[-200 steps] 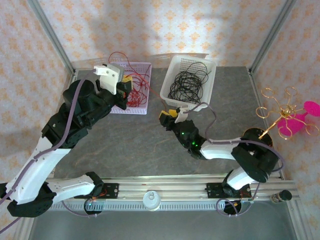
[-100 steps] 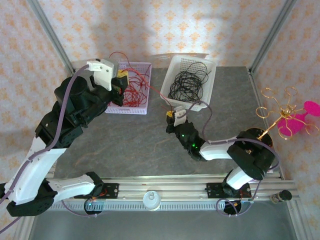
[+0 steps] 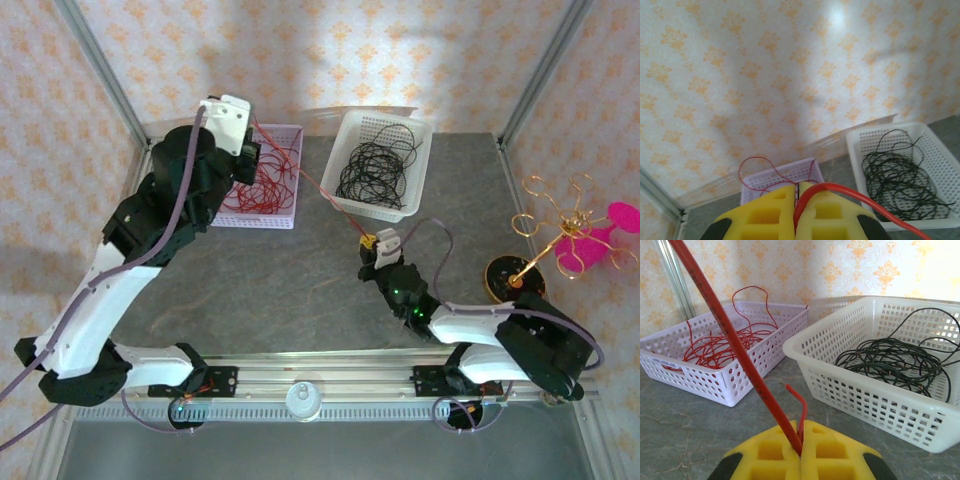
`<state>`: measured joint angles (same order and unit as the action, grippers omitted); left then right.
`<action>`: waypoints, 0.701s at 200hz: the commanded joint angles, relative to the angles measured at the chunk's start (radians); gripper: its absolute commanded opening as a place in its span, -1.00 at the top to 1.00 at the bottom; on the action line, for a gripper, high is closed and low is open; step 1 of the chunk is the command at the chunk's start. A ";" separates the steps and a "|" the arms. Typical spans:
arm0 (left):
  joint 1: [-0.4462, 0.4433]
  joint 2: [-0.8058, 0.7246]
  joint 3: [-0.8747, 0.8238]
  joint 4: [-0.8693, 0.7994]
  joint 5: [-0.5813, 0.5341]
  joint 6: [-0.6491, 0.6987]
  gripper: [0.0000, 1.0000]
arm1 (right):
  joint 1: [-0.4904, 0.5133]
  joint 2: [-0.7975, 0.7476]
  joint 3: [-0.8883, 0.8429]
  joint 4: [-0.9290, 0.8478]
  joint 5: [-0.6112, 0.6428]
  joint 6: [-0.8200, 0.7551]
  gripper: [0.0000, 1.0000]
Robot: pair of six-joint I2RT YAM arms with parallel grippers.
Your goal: Untangle the cables
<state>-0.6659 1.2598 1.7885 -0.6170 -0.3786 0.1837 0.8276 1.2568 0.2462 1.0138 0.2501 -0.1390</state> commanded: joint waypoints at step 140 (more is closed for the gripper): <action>0.303 0.333 0.242 0.319 0.008 0.063 1.00 | -0.010 -0.398 -0.069 -0.381 -0.134 0.173 0.01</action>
<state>-0.4126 1.5528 2.0026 -0.3767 -0.4160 0.2375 0.8211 0.9001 0.1661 0.7128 0.1608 -0.0055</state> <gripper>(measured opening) 0.046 0.494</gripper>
